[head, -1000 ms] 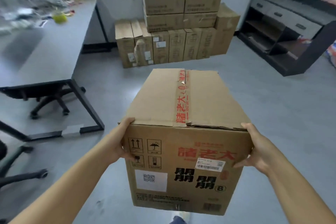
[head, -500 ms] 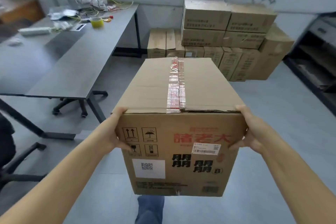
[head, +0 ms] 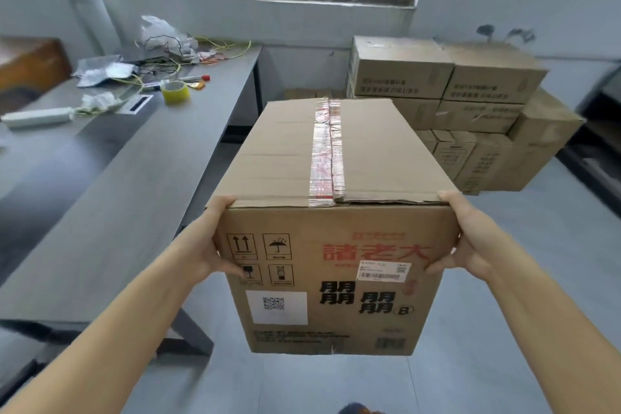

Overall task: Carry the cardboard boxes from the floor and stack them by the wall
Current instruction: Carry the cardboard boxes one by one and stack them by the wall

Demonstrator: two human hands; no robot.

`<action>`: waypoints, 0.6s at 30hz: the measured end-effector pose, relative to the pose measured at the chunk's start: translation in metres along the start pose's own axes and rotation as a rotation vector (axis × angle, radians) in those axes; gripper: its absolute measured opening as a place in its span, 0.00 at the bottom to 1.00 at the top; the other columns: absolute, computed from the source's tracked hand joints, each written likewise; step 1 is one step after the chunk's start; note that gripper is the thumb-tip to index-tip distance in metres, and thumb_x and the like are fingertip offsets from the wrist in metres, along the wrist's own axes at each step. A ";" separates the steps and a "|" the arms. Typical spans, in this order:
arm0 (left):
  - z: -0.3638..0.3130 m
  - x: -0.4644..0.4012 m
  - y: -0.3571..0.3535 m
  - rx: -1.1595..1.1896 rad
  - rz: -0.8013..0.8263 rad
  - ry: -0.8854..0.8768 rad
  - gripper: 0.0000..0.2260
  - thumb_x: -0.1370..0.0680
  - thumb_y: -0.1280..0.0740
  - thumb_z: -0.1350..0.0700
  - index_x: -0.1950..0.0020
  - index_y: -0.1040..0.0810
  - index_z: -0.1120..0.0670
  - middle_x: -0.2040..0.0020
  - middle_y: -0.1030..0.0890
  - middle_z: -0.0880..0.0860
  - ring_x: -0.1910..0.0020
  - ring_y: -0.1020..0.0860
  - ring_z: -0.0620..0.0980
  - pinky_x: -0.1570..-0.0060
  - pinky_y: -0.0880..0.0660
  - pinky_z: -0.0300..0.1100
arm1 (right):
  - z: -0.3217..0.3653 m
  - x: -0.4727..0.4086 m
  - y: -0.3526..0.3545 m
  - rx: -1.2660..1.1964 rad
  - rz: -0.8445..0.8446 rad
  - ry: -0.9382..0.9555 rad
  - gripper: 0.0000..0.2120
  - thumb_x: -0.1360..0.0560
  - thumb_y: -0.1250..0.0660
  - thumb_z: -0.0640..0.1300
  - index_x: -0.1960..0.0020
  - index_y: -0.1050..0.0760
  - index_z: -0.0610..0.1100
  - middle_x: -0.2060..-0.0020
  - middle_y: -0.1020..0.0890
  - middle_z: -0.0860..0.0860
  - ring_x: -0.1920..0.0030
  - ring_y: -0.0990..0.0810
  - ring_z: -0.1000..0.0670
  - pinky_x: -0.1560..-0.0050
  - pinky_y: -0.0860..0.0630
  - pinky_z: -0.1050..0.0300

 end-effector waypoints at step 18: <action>-0.207 -0.292 -0.068 0.033 -0.273 -0.108 0.15 0.27 0.34 0.42 0.45 0.24 0.48 0.45 0.23 0.58 0.45 0.24 0.63 0.65 0.24 0.69 | 0.237 -0.340 -0.090 -0.042 0.159 0.014 0.08 0.24 0.37 0.55 0.50 0.28 0.52 0.51 0.22 0.48 0.55 0.23 0.42 0.64 0.24 0.28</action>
Point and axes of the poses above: each hand's wrist, its own x-axis away from the middle knuckle, its own y-axis out of the back of the hand, z = x × y, the point moved 6 cm from there along -x, towards the middle knuckle
